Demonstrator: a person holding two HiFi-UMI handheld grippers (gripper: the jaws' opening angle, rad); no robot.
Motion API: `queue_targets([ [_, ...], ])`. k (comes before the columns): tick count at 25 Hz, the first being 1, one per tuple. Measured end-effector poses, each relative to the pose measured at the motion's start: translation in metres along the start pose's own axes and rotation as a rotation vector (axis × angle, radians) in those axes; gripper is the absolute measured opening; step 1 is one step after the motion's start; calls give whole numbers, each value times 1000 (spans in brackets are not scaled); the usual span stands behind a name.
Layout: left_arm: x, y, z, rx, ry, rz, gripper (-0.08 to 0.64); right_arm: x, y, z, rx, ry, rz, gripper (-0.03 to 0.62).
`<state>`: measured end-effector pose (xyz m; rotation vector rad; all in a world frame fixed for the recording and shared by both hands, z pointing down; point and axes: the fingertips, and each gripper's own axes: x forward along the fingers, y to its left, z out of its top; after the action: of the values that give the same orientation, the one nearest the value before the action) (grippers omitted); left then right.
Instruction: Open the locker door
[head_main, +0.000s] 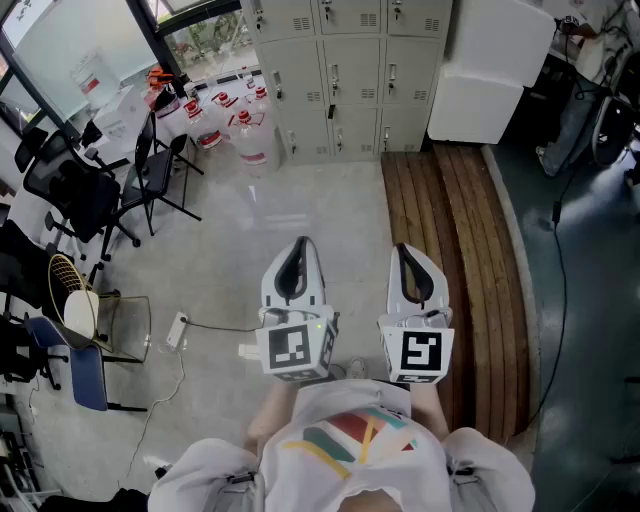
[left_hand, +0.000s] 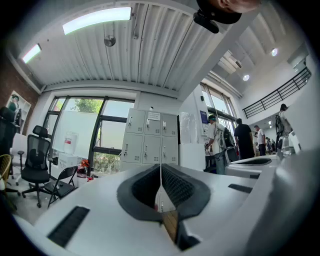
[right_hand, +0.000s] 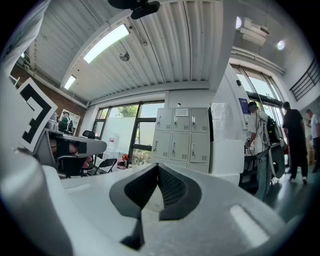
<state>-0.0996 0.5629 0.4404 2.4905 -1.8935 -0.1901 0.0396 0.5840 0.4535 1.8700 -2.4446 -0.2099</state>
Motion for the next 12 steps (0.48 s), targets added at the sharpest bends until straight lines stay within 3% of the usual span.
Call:
queue_targets([
  [12, -1, 3, 13, 32, 3, 14, 18, 2, -5, 2, 40, -7, -3, 3],
])
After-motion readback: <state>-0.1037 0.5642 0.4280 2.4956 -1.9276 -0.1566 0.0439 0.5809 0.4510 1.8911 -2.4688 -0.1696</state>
